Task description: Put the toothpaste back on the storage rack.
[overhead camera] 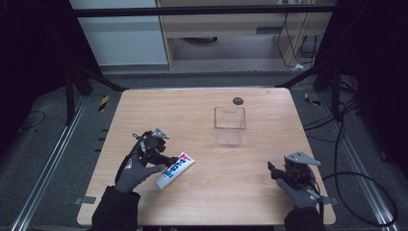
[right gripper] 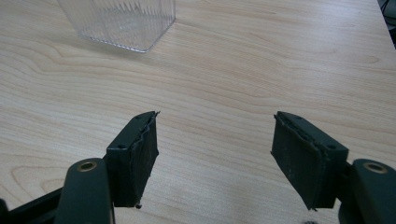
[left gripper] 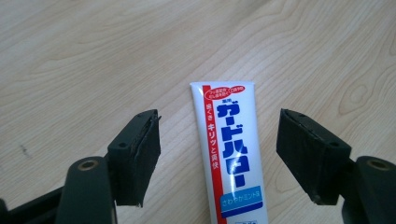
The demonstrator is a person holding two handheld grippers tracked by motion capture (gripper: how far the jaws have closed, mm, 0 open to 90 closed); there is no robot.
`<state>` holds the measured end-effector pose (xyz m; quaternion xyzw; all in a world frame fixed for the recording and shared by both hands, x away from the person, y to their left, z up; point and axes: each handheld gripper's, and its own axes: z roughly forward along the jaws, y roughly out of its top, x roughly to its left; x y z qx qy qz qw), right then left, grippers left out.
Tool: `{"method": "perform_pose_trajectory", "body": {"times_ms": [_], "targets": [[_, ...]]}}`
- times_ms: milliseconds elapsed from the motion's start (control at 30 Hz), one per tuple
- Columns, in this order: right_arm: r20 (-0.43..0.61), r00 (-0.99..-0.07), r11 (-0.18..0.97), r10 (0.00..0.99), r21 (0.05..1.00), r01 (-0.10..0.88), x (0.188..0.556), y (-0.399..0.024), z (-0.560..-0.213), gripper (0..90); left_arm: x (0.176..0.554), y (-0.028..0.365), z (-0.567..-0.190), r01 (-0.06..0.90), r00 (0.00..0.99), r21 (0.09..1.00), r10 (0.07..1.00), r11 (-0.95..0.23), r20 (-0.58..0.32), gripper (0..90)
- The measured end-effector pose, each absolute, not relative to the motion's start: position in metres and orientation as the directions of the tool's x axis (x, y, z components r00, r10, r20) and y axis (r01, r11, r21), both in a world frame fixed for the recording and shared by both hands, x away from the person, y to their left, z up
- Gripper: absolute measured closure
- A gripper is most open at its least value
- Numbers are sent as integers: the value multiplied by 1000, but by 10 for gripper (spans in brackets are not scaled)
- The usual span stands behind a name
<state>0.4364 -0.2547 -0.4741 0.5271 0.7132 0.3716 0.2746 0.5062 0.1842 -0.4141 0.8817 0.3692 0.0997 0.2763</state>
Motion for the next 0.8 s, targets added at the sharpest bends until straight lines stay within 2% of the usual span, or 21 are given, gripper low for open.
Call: {"method": "perform_pose_trajectory", "body": {"times_ms": [800], "targets": [[-4,-306,182,952,812,555,437,-253,-476,310,515,164,-438,616,733,450,680,-646,-27,309]]}}
